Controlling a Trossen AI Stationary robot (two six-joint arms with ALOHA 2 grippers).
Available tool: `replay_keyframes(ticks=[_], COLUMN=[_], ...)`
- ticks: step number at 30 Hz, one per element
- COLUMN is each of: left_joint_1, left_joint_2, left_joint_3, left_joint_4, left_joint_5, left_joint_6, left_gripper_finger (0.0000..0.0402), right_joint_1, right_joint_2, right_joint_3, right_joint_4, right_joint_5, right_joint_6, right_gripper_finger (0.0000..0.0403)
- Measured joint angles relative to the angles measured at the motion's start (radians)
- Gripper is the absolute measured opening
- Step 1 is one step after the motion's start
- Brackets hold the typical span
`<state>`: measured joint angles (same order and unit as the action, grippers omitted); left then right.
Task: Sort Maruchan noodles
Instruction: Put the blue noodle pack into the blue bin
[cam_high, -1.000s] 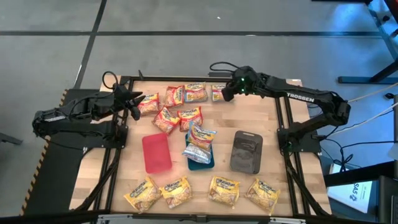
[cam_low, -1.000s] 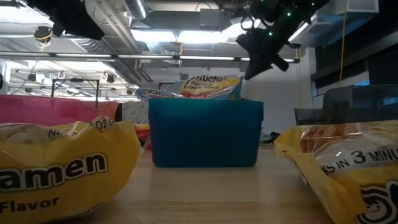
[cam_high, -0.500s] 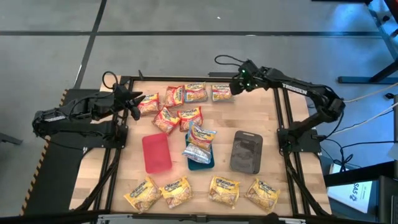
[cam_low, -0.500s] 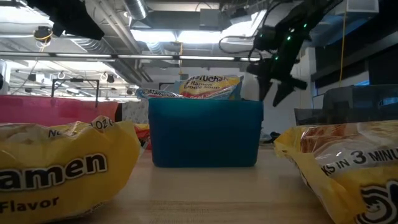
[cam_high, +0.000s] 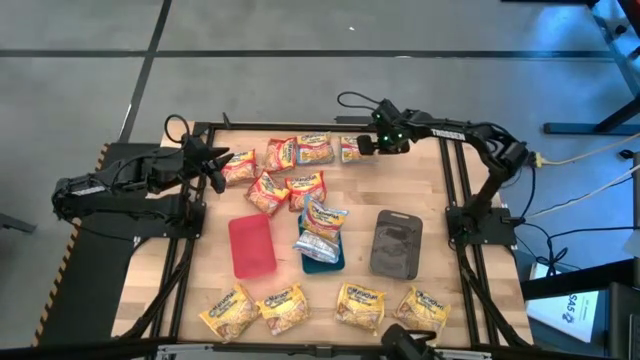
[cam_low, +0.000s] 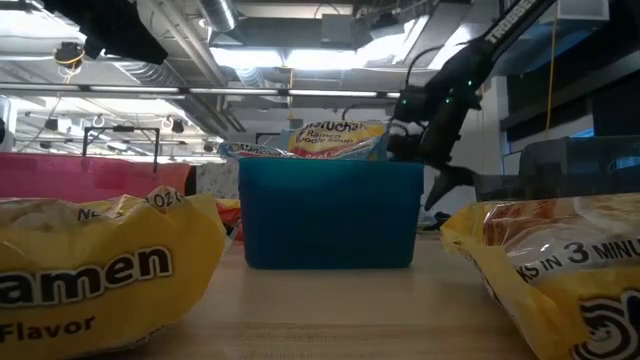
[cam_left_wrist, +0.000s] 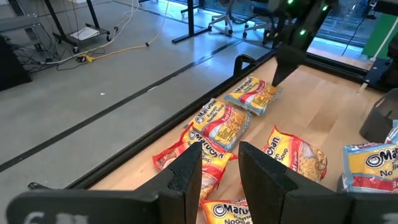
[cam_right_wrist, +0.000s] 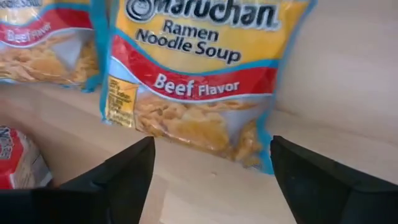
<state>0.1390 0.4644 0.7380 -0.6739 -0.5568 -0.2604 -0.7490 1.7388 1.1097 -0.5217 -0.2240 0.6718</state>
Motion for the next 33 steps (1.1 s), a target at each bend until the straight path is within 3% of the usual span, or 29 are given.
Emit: replay_keyframes(ticks=[7,13,21,24,33], left_joint_1=[0.000,0.000,0.000,0.000,0.000], left_joint_2=[0.000,0.000,0.000,0.000,0.000], left_joint_3=[0.000,0.000,0.000,0.000,0.000], left_joint_4=[-0.001,0.000,0.000,0.000,0.000], left_joint_5=[0.033,0.074,0.080,0.080,0.080], left_joint_6=[-0.002,-0.003,-0.003,-0.003,-0.002], left_gripper_finger=[0.0099,0.0099,0.0099,0.0099,0.0099], right_joint_1=[0.000,-0.007,-0.004,-0.004,-0.004], right_joint_2=[0.028,0.069,0.112,0.113,0.111], right_joint_3=[0.000,0.000,0.000,0.000,0.000], right_joint_4=[0.087,0.063,0.177,0.190,0.186], right_joint_5=[0.035,0.034,-0.026,-0.029,-0.055], right_joint_6=[0.063,0.085,0.098,0.110,0.110], right_gripper_finger=[0.0303,0.0303,0.0295,0.0264,0.0119])
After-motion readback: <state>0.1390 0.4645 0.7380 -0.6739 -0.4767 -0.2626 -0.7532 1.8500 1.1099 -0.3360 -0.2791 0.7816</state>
